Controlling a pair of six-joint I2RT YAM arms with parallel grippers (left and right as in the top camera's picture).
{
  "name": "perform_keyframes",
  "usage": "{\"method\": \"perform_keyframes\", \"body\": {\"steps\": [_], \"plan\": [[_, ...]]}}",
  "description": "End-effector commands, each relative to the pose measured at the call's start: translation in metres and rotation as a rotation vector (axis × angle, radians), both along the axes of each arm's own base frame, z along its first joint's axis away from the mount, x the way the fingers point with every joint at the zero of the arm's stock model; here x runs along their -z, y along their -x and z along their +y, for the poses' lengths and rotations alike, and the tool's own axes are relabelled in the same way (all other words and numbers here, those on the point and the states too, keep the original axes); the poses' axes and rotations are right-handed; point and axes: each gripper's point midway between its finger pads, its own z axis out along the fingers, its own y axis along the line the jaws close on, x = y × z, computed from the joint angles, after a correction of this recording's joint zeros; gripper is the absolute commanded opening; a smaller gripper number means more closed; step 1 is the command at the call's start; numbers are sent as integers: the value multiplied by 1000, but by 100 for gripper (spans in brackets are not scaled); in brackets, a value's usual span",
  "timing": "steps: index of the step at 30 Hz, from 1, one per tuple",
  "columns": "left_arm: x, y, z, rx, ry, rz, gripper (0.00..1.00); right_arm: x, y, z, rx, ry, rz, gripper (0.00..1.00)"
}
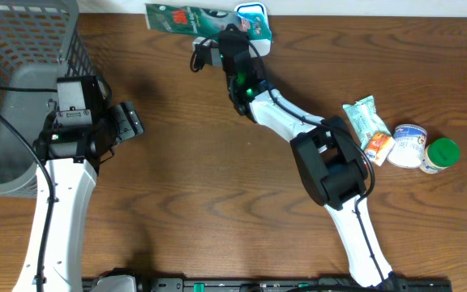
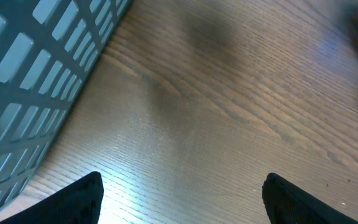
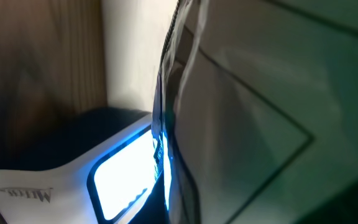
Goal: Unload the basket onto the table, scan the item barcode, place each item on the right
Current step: 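Hold the green glove packet up to the scanner with the right gripper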
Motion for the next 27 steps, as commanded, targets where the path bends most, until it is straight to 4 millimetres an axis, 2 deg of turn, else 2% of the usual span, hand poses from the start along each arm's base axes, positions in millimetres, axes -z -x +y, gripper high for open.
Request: {"method": "perform_keyframes", "body": {"steps": [1, 4, 7, 12, 20, 22, 24, 25, 26, 27], "plan": [[0, 0, 3, -10, -7, 2, 84, -3, -11, -12, 3, -74, 2, 1], [0, 0, 3, -10, -6, 2, 84, -2, -13, -15, 6, -113, 11, 1], [0, 0, 3, -10, -7, 2, 84, -1, -12, -15, 31, -227, 28, 1], [0, 0, 3, -10, -7, 2, 84, 8, -8, -5, 15, -392, 101, 1], [0, 0, 3, -10, -6, 2, 84, 4, -11, -7, 19, -409, 85, 1], [0, 0, 3, -10, -6, 2, 84, -11, -16, -16, 67, -467, 24, 1], [0, 0, 3, -10, -6, 2, 84, -47, -20, -32, 151, -623, -99, 1], [0, 0, 3, -10, -7, 2, 85, -59, -20, -36, 168, -662, -130, 1], [0, 0, 3, -10, -7, 2, 84, -86, -16, -41, 176, -715, -171, 1], [0, 0, 3, -10, -7, 2, 84, -101, -13, -40, 170, -738, -178, 1]]}}
